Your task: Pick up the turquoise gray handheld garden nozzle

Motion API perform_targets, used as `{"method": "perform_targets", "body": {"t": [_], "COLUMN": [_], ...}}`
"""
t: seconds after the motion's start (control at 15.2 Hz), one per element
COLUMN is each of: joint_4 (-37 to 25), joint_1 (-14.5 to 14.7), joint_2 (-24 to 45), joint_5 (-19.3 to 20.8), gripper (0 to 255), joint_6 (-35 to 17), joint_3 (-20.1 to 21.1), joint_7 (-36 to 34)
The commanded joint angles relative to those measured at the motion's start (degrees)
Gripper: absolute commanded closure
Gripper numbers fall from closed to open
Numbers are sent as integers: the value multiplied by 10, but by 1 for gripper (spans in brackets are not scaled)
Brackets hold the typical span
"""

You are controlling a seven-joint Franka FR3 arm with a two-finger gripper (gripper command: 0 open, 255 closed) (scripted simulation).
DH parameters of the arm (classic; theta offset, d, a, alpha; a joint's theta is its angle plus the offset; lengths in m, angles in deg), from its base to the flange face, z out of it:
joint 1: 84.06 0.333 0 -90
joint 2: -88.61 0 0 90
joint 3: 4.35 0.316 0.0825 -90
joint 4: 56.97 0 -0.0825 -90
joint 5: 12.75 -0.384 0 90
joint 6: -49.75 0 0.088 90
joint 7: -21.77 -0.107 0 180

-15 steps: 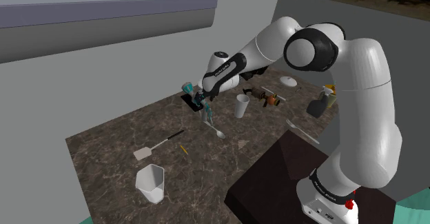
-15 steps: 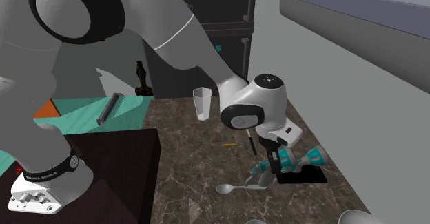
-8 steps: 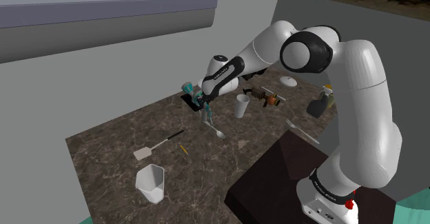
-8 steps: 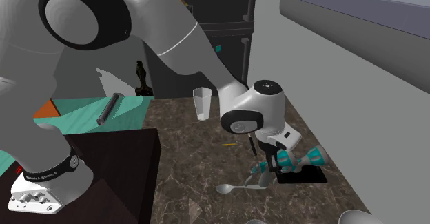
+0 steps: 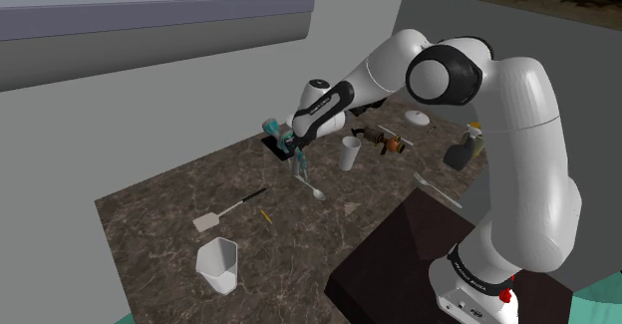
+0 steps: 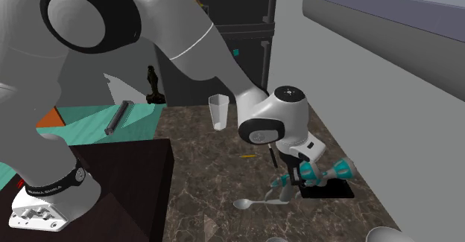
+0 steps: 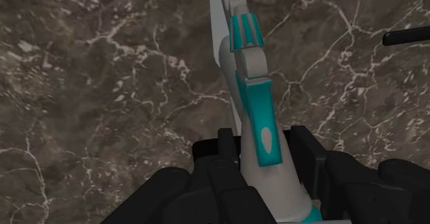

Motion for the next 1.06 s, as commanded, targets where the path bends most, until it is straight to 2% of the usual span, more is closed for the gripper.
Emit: {"method": "perform_targets", "body": {"t": [0.0,0.99], "joint_4": [3,15], "joint_1": [0,5], "joint_2": [-9,-89], "joint_5": [0,7], "gripper": [255,255], "joint_6": [7,74], "joint_3": [-1,-7], "joint_7": [-1,-9]}}
